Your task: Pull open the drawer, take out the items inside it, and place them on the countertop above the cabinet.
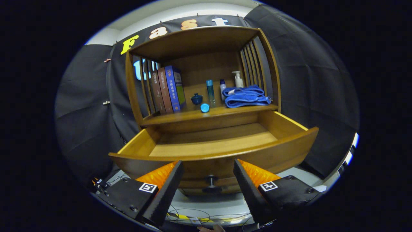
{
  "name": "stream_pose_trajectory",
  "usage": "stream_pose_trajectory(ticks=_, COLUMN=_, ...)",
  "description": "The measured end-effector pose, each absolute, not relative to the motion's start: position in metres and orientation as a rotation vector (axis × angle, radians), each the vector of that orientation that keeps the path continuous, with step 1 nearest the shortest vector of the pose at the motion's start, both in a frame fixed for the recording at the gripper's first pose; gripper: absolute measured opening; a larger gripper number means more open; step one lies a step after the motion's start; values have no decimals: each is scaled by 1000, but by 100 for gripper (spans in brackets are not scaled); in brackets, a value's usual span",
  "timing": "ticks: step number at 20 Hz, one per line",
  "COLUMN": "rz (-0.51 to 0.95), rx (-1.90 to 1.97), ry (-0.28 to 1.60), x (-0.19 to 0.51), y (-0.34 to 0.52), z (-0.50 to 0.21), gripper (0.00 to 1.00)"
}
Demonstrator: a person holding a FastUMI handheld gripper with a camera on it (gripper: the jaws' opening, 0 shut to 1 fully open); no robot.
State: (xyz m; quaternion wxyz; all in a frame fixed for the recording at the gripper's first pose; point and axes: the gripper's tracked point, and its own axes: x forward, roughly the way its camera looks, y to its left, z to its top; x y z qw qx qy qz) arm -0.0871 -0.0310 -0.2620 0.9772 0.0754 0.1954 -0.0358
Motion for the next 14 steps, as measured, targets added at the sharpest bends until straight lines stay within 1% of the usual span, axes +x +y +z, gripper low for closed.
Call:
stream_pose_trajectory(ticks=8, rz=-67, rx=115, ry=438, x=-73, y=-28, z=-289, gripper=100)
stream_pose_trajectory(ticks=14, rz=-81, rx=88, ry=415, x=-67, y=-29, z=-288, gripper=99)
